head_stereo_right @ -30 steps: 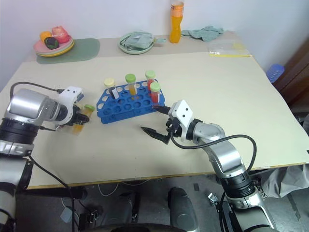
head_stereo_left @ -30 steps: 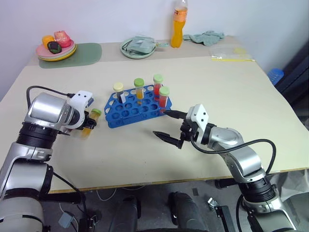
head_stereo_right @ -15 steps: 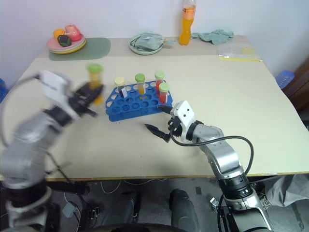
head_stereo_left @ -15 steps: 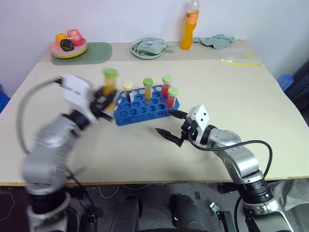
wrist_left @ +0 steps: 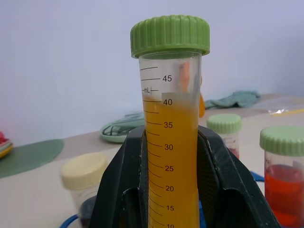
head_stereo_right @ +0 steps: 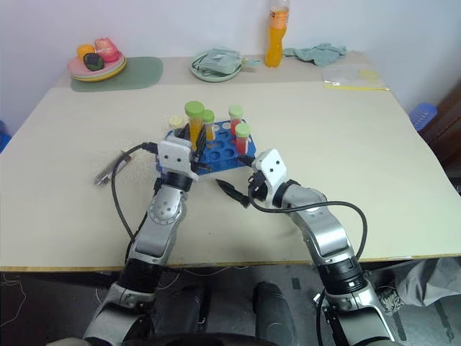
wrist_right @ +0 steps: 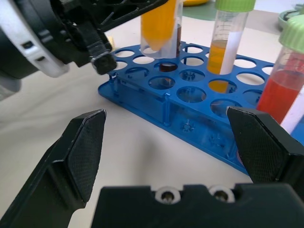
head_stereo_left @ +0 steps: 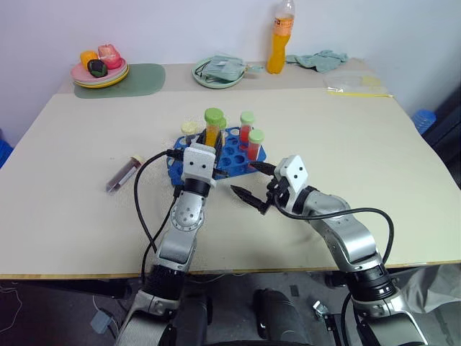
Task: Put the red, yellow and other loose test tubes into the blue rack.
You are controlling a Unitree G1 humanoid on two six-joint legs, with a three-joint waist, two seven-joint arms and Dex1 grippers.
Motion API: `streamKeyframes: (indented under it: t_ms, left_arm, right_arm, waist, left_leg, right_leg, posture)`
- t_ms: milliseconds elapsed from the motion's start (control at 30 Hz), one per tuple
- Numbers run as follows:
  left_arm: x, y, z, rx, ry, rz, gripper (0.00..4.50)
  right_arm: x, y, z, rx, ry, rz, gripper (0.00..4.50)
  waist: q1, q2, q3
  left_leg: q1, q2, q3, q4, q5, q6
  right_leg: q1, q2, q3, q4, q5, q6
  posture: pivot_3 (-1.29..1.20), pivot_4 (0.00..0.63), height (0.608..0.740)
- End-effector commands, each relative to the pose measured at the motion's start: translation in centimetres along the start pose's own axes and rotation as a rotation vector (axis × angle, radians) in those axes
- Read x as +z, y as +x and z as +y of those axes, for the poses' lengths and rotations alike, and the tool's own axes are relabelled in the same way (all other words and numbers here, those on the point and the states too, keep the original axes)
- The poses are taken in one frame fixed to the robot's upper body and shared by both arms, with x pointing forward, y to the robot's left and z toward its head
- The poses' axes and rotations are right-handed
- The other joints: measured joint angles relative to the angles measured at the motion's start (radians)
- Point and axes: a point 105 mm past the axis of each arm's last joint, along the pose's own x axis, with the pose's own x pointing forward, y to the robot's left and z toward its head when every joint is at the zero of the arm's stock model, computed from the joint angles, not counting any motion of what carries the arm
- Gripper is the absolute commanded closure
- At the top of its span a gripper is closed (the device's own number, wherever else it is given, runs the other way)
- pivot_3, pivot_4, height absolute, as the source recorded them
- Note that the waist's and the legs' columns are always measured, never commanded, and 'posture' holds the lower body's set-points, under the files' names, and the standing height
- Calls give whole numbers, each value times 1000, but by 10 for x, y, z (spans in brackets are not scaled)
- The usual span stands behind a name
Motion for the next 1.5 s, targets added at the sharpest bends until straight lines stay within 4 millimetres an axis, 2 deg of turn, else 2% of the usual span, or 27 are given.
streamKeyframes:
  t_ms: [33, 500, 733, 1000, 1167, 1233, 1300, 1367, 1500]
  left_arm:
    - [-2, 6, -8, -29, -28, 0, 3742]
    - [-14, 20, -33, -132, -105, 23, 3742]
    - [-21, 18, -33, -120, -112, 36, 3742]
    - [-18, 14, -42, -159, -112, -19, 3742]
    - [-26, 9, -48, -210, -91, -17, 3742]
    - [-28, 9, -47, -217, -133, -2, 2662]
    - [-24, 10, -40, -183, -154, -20, 1818]
    - [-16, 9, -26, -145, -201, -51, 829]
    - [7, 2, 3, -96, -244, -113, 829]
  right_arm:
    - [12, -2, -1, -18, -23, -50, 0]
    - [13, 0, 5, -5, -13, -55, 0]
    - [13, -1, 5, -3, -14, -51, 0]
    - [13, 0, 6, 0, -12, -51, 0]
    - [14, 2, 8, 2, -11, -55, 0]
    - [14, 1, 7, 1, -11, -56, 0]
    - [15, 1, 7, 0, -11, -58, 0]
    - [16, 1, 7, 0, -11, -60, 0]
    - [18, -1, 6, -5, -11, -63, 0]
  waist:
    - [0, 0, 0]
    - [1, 0, 0]
    - [2, 0, 0]
    - [3, 0, 0]
    - [3, 0, 0]
    - [3, 0, 0]
    - [0, 0, 0]
    - [-1, 0, 0]
    - [-12, 0, 0]
  left_leg:
    - [0, 0, 0, 0, 0, 0]
    - [0, 0, 0, 0, 0, 0]
    - [0, 0, 0, 0, 0, 0]
    - [0, 0, 0, 1, 0, 0]
    - [0, 0, 0, 1, 0, 0]
    - [0, 0, 0, 1, 0, 0]
    - [0, 0, 0, 1, 0, 0]
    - [0, 0, 0, 0, 0, 0]
    - [0, 1, -1, 0, 0, 0]
  right_leg:
    - [0, 0, 0, 0, 0, 0]
    - [0, 0, 0, 0, 0, 0]
    - [1, 0, 0, 0, 0, 0]
    - [1, 0, 0, 0, 0, 1]
    - [1, 0, 0, -1, 0, 1]
    - [1, 0, 0, -1, 0, 1]
    - [1, 0, 0, -1, 0, 1]
    - [1, 0, 0, -1, 0, 1]
    - [0, 1, 0, 0, 0, 1]
  posture:
    - [0, 150, 740]
    - [0, 150, 740]
    - [0, 150, 740]
    - [0, 150, 740]
    - [0, 150, 740]
    - [0, 150, 740]
    - [0, 150, 740]
    - [0, 150, 740]
    - [0, 150, 740]
